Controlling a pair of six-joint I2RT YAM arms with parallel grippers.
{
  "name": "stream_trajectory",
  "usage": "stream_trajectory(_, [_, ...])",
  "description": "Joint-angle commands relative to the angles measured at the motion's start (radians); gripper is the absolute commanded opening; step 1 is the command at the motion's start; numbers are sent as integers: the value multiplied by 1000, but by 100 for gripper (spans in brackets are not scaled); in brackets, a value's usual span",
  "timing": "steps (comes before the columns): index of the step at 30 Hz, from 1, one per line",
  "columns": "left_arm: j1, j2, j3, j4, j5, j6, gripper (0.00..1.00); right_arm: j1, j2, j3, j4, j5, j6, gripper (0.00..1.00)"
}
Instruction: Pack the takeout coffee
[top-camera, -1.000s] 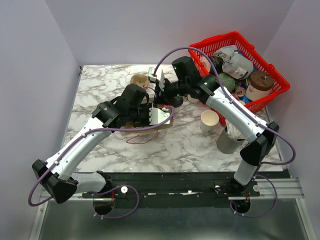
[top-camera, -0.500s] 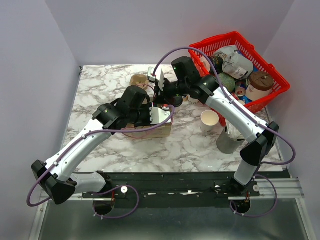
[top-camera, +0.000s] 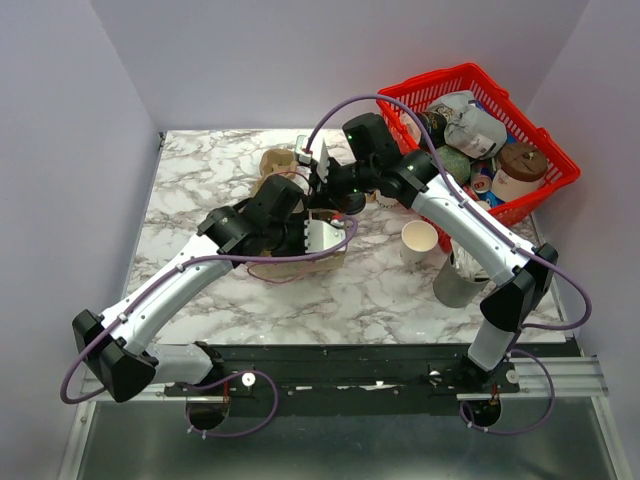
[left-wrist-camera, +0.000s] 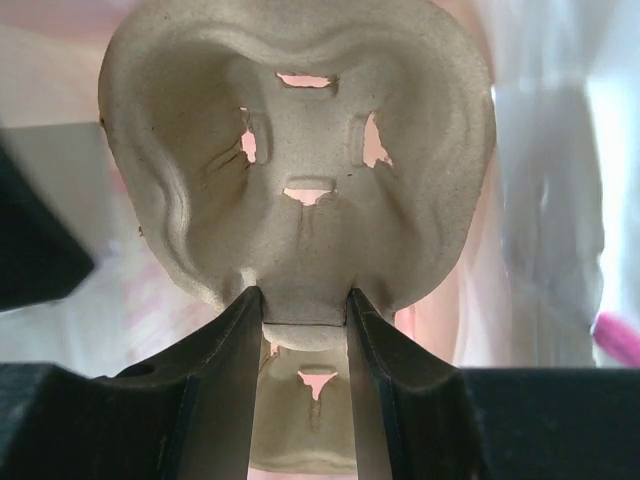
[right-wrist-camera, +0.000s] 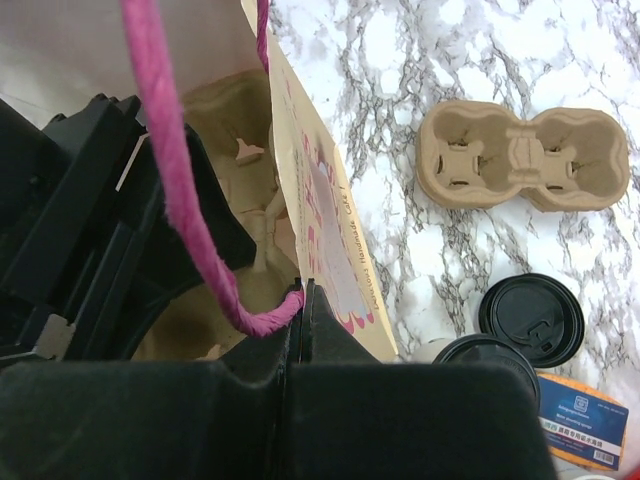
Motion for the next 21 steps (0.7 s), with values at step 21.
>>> stream_trajectory(21, [-29,55,-135,95,-108,53,0,9,-2,-13,-21,-74,32,0])
